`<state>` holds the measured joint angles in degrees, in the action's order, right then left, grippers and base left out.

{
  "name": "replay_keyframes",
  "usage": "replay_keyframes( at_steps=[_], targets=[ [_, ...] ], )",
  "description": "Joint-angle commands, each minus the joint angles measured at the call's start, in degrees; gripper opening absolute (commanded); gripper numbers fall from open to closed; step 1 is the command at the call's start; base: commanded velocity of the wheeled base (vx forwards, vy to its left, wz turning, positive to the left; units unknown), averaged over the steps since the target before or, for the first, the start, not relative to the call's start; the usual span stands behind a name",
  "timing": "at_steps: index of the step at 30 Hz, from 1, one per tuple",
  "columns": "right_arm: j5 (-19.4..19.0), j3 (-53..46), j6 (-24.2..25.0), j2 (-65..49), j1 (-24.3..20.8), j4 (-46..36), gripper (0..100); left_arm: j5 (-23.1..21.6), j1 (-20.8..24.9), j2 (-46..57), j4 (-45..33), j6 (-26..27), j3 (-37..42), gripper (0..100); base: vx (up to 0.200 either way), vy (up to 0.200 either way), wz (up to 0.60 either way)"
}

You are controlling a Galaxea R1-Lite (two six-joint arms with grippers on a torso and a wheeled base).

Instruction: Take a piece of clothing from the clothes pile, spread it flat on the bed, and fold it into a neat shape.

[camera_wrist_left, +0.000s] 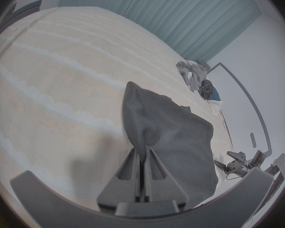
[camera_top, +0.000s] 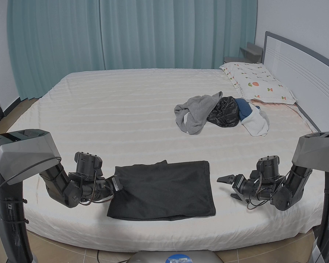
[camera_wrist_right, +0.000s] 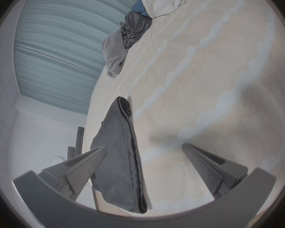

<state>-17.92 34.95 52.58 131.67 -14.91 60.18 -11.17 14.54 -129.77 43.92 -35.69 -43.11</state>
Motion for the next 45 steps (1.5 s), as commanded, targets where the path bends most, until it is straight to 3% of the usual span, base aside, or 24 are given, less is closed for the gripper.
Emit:
replay_keyframes(
  at_steps=[1, 13, 45],
  targets=[
    [-0.01, 0.03, -0.02, 0.08, -0.03, 0.02, 100, 0.27, 0.31, -0.22, 0.64, 0.01, 0.3, 0, 0.0, 0.0, 0.0],
    [-0.1, 0.03, -0.02, 0.08, -0.12, 0.02, 100, 0.36, 0.05, 0.04, 1.08, -2.27, -0.14, 0, 0.0, 0.0, 0.0],
    [-0.01, -0.06, 0.24, 0.25, -0.12, 1.16, 100, 0.44, -0.13, 0.39, 0.9, -2.36, 0.57, 0, 0.0, 0.2, 0.0]
  ],
)
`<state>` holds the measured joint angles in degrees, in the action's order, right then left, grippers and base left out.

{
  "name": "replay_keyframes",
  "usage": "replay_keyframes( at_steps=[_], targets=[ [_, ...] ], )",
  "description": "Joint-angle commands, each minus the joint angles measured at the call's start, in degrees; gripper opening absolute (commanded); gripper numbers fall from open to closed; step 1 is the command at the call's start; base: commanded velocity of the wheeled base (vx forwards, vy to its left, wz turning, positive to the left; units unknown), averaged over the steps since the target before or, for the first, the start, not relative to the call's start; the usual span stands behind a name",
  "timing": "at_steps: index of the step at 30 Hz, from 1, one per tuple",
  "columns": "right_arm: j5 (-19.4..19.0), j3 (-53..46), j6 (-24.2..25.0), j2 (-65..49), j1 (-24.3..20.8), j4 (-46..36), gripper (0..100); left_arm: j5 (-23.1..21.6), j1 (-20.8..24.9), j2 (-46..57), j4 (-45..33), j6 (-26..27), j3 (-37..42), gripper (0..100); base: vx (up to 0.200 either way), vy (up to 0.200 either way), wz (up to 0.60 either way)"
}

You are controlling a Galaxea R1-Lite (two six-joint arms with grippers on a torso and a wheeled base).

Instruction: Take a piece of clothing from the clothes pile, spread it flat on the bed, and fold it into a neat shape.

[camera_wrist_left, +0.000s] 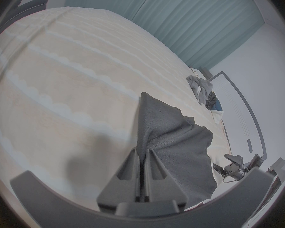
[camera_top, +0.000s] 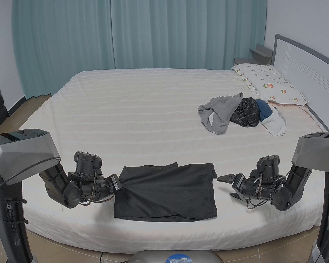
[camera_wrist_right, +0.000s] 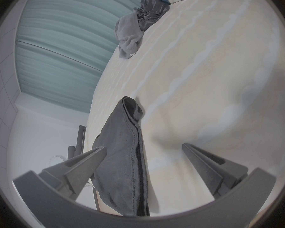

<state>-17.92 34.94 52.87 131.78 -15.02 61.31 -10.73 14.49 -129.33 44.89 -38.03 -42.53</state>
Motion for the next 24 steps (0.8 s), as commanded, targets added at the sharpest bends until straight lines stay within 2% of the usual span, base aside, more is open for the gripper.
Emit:
replay_keyframes(
  at_steps=[1, 24],
  targets=[
    [-0.01, -0.05, -0.05, 0.14, -0.01, 0.13, 100, 0.01, -0.08, -0.05, -0.06, -0.02, -0.01, 0, 0.0, 0.2, 0.0],
    [-0.01, -0.05, -0.05, 0.14, -0.01, 0.13, 100, 0.44, 0.36, 0.83, -1.12, -0.02, 0.96, 0, 0.0, 0.2, 0.0]
  ],
)
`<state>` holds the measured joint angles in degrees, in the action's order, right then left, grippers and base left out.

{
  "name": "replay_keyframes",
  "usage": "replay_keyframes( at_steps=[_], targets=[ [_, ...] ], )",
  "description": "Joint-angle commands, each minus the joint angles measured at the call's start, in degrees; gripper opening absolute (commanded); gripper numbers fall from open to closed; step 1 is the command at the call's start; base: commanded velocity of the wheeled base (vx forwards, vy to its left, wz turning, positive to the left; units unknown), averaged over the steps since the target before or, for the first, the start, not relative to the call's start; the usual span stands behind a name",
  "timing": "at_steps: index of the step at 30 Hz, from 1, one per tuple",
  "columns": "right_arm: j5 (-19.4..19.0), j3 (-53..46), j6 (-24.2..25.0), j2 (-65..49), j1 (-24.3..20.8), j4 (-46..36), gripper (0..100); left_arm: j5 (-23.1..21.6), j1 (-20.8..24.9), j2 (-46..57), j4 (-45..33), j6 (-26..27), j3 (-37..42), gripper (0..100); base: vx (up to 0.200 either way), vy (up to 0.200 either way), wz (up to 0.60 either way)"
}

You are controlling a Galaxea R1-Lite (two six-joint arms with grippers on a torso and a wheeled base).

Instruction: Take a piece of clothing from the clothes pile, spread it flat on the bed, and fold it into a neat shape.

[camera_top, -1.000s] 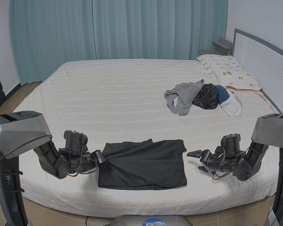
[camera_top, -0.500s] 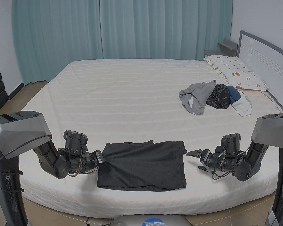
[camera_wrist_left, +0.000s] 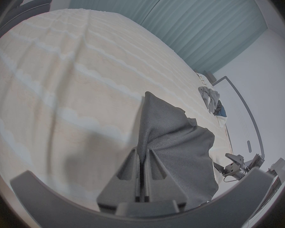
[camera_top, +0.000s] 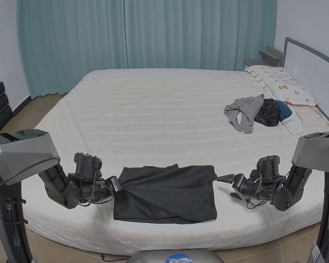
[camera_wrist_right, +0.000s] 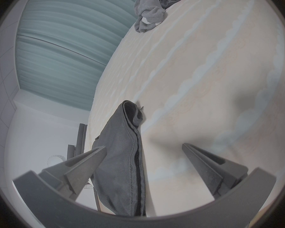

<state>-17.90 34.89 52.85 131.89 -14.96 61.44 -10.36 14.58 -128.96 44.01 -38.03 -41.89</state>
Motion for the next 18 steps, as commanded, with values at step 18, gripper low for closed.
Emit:
replay_keyframes(
  at_steps=[18],
  targets=[
    [-0.03, 0.0, 0.06, 0.03, -0.07, -0.01, 100, 3.77, 3.0, 1.17, -4.9, -0.2, -0.21, 0, 0.0, 0.144, 0.0]
  ],
)
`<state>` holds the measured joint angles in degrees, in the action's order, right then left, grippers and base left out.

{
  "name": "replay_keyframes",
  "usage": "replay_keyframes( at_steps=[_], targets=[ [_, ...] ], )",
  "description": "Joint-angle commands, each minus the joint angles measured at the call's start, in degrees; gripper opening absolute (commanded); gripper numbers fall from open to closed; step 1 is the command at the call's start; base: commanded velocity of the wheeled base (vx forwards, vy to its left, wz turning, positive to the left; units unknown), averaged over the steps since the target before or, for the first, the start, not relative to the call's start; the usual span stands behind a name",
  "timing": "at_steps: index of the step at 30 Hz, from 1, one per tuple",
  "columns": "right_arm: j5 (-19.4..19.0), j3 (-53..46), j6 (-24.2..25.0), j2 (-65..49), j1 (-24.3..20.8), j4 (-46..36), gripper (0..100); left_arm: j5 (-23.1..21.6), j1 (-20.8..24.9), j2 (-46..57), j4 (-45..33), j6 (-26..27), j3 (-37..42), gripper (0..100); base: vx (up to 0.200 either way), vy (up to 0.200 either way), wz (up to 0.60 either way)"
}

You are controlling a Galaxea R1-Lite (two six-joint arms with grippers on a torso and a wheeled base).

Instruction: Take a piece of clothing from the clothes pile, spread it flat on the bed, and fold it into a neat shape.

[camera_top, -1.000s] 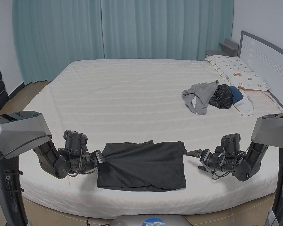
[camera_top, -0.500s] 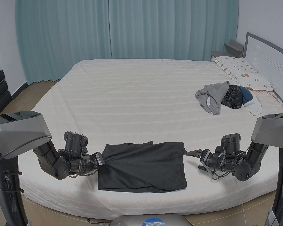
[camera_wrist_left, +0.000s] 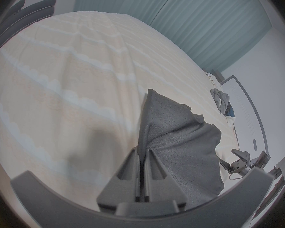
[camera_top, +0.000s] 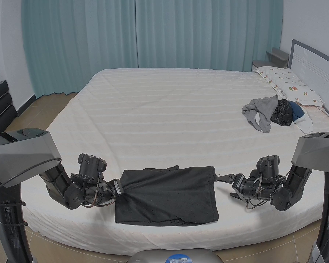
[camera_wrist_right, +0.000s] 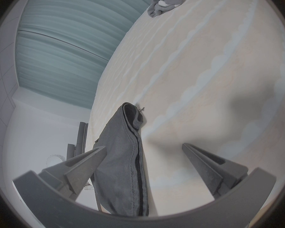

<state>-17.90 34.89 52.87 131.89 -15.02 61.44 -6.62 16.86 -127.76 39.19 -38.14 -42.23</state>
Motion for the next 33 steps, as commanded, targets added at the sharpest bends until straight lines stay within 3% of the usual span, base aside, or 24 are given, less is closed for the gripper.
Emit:
replay_keyframes(
  at_steps=[1, 7, 17, 18, 28, 29, 33],
  targets=[
    [-0.03, 0.0, -0.05, 0.03, -0.01, -0.01, 100, 0.03, 1.16, -0.04, 0.01, -0.09, 0.3, 0, 0.0, 0.0, 0.0],
    [-0.03, 0.0, -0.05, 0.03, -0.01, -0.01, 100, 0.38, 2.83, 0.14, -0.08, -3.87, 0.22, 0, 0.0, 0.0, 0.0],
    [-0.03, 0.0, -0.05, 0.03, -0.01, -0.01, 100, 0.38, 3.53, 0.76, -2.98, -4.13, -0.4, 0, 0.0, 0.0, 0.0],
    [-0.03, 0.0, -0.05, 0.03, -0.01, -0.01, 100, 0.38, 3.53, 0.84, -3.16, -4.13, -0.4, 100, 0.0, 0.0, 0.0],
    [-0.03, -0.08, -0.05, 0.12, -0.1, -0.01, 100, 0.38, 3.36, 1.37, -3.6, -7.12, -1.63, 100, 0.0, 0.0, 0.0],
    [-0.03, -0.08, -0.05, 0.12, -0.27, -0.01, 100, 0.38, 2.39, 1.37, -3.6, -9.84, -2.68, 100, 0.0, 0.0, 0.0],
    [-0.03, -0.26, -0.05, 0.12, -0.45, -0.01, 100, -0.5, 0.54, 1.37, -3.51, -10.46, -3.04, 100, 0.0, 0.0, 0.0]
  ],
)
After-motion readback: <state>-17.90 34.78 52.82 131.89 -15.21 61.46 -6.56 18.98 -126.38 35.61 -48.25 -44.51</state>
